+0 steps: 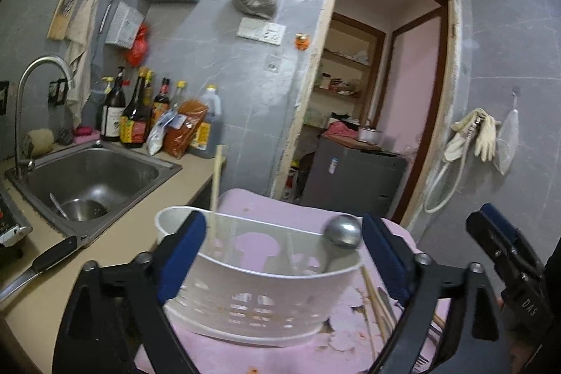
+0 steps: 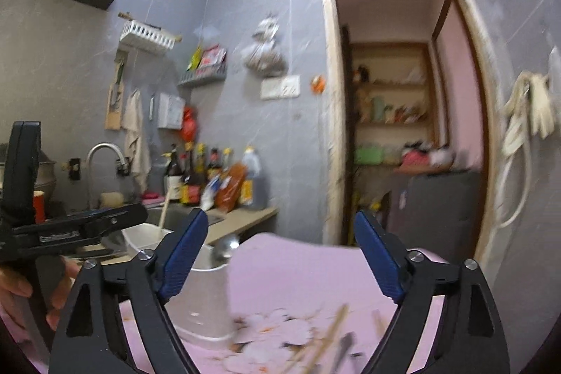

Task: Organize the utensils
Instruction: 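Lift the chopstick with the left tool while the right tool lifts the spoon toward the caddy, then drop the spoon into the white caddy and open the right gripper, then grasp a second wooden chopstick with the right gripper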

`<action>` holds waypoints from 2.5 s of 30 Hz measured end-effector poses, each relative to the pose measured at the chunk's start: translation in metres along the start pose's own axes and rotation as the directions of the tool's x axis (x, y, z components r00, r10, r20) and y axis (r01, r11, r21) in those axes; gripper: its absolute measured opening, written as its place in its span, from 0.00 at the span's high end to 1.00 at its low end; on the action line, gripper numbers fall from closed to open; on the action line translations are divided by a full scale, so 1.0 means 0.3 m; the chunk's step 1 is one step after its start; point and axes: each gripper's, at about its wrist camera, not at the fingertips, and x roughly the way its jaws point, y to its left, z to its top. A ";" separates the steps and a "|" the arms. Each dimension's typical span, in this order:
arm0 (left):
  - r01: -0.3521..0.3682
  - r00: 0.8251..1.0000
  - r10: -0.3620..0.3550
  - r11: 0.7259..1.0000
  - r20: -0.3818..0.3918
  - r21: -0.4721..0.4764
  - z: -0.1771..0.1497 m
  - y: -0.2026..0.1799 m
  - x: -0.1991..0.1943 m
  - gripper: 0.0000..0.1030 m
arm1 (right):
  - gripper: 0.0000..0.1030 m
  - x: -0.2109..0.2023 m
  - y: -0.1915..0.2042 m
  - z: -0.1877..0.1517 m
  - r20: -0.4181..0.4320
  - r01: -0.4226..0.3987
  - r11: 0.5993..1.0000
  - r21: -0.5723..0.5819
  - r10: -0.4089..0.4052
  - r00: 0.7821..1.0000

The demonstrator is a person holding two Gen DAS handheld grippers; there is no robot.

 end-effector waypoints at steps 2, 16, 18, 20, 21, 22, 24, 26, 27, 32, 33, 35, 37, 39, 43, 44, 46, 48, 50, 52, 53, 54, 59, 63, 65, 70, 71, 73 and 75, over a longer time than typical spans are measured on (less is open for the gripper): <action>0.014 1.000 -0.014 1.000 0.006 0.014 -0.008 -0.031 -0.012 0.06 | 0.05 -0.049 -0.022 0.005 0.029 0.031 0.999 -0.009 -0.030 0.999; 0.126 0.988 -0.110 0.981 -0.113 0.146 -0.119 -0.237 0.002 0.04 | 0.00 -0.173 -0.194 -0.064 -0.060 0.161 0.986 -0.044 -0.163 0.985; 0.144 0.981 -0.116 0.973 -0.155 0.179 -0.148 -0.262 0.024 0.04 | 0.00 -0.170 -0.220 -0.080 -0.095 0.166 0.985 -0.043 -0.170 0.981; 0.166 0.969 -0.122 0.965 -0.214 0.204 -0.181 -0.285 0.055 0.04 | 0.00 -0.152 -0.249 -0.100 -0.147 0.168 0.985 -0.044 -0.173 0.974; 0.176 0.963 -0.124 0.962 -0.241 0.209 -0.192 -0.293 0.070 0.04 | 0.00 -0.148 -0.259 -0.112 -0.169 0.167 0.985 -0.045 -0.172 0.970; 0.186 0.954 -0.126 0.960 -0.270 0.210 -0.205 -0.301 0.087 0.04 | 0.00 -0.135 -0.275 -0.124 -0.202 0.164 0.986 -0.041 -0.169 0.965; 0.202 0.940 -0.129 0.957 -0.315 0.210 -0.226 -0.313 0.115 0.04 | 0.00 -0.118 -0.298 -0.144 -0.250 0.164 0.986 -0.033 -0.167 0.954; 0.214 0.922 -0.123 0.952 -0.367 0.220 -0.250 -0.331 0.147 0.04 | 0.02 -0.097 -0.324 -0.164 -0.301 0.167 0.986 -0.021 -0.166 0.939; 0.210 0.917 -0.109 0.950 -0.384 0.230 -0.259 -0.338 0.162 0.04 | 0.05 -0.087 -0.334 -0.174 -0.325 0.168 0.986 -0.018 -0.165 0.931; 0.202 0.879 -0.049 0.939 -0.474 0.278 -0.312 -0.374 0.248 0.11 | 0.27 -0.016 -0.375 -0.225 -0.459 0.159 0.987 -0.017 -0.148 0.876; 0.212 0.865 -0.047 0.937 -0.499 0.279 -0.326 -0.380 0.269 0.16 | 0.34 0.004 -0.381 -0.236 -0.488 0.152 0.988 -0.018 -0.141 0.861; 0.226 0.842 -0.041 0.932 -0.538 0.283 -0.347 -0.386 0.306 0.25 | 0.45 0.044 -0.389 -0.258 -0.544 0.143 0.989 -0.021 -0.131 0.829; 0.243 0.817 -0.035 0.926 -0.575 0.288 -0.366 -0.393 0.343 0.36 | 0.54 0.081 -0.400 -0.283 -0.594 0.124 0.992 -0.012 -0.106 0.798; 0.257 0.792 -0.031 0.923 -0.610 0.286 -0.383 -0.396 0.378 0.42 | 0.63 0.120 -0.411 -0.307 -0.638 0.111 0.994 -0.005 -0.089 0.765; 0.272 0.724 -0.029 0.930 -0.690 0.247 -0.407 -0.388 0.455 0.58 | 0.74 0.199 -0.429 -0.352 -0.717 0.085 0.996 0.015 -0.048 0.695; 0.274 0.705 -0.028 0.933 -0.708 0.236 -0.415 -0.383 0.475 0.60 | 0.77 0.215 -0.433 -0.360 -0.734 0.081 0.997 0.020 -0.040 0.678; 0.271 0.685 -0.021 0.935 -0.728 0.227 -0.421 -0.374 0.498 0.68 | 0.79 0.247 -0.444 -0.377 -0.762 0.076 0.996 0.041 -0.018 0.647; 0.268 0.677 -0.009 0.934 -0.736 0.235 -0.422 -0.370 0.515 0.71 | 0.81 0.270 -0.449 -0.388 -0.782 0.070 0.996 0.056 0.000 0.624; 0.272 0.665 -0.001 0.932 -0.747 0.241 -0.413 -0.375 0.532 0.72 | 0.81 0.290 -0.450 -0.393 -0.794 0.068 0.996 0.052 0.000 0.608; 0.268 0.648 0.011 0.933 -0.762 0.241 -0.409 -0.375 0.553 0.73 | 0.81 0.314 -0.454 -0.395 -0.803 0.066 0.996 0.052 0.002 0.596; 0.266 0.639 0.018 0.933 -0.769 0.243 -0.407 -0.383 0.567 0.73 | 0.81 0.330 -0.455 -0.395 -0.810 0.067 0.996 0.055 0.005 0.587; 0.264 0.630 0.028 0.932 -0.776 0.248 -0.406 -0.387 0.578 0.73 | 0.81 0.347 -0.457 -0.397 -0.818 0.067 0.996 0.061 0.011 0.575; 0.251 0.584 0.081 0.928 -0.807 0.275 -0.405 -0.406 0.617 0.76 | 0.81 0.423 -0.478 -0.399 -0.852 0.096 0.991 0.088 0.025 0.524; 0.223 0.577 0.087 0.940 -0.812 0.259 -0.392 -0.395 0.632 0.97 | 0.95 0.421 -0.491 -0.398 -0.856 0.131 0.987 0.095 0.013 0.516; 0.207 0.573 0.067 0.953 -0.817 0.222 -0.382 -0.380 0.626 0.98 | 0.97 0.405 -0.501 -0.395 -0.851 0.151 0.981 0.121 0.024 0.525; 0.181 0.609 0.001 0.973 -0.794 0.140 -0.361 -0.352 0.585 0.98 | 0.97 0.337 -0.506 -0.361 -0.804 0.170 0.973 0.159 0.027 0.595; 0.188 0.619 -0.020 0.974 -0.785 0.124 -0.357 -0.350 0.565 0.98 | 0.97 0.315 -0.505 -0.350 -0.787 0.171 0.971 0.168 0.028 0.616; 0.209 0.660 -0.068 0.973 -0.748 0.096 -0.339 -0.349 0.508 0.98 | 0.97 0.277 -0.493 -0.322 -0.746 0.168 0.970 0.177 0.021 0.665; 0.225 0.716 -0.103 0.970 -0.690 0.089 -0.318 -0.354 0.442 0.98 | 0.97 0.217 -0.461 -0.280 -0.679 0.148 0.977 0.153 -0.005 0.734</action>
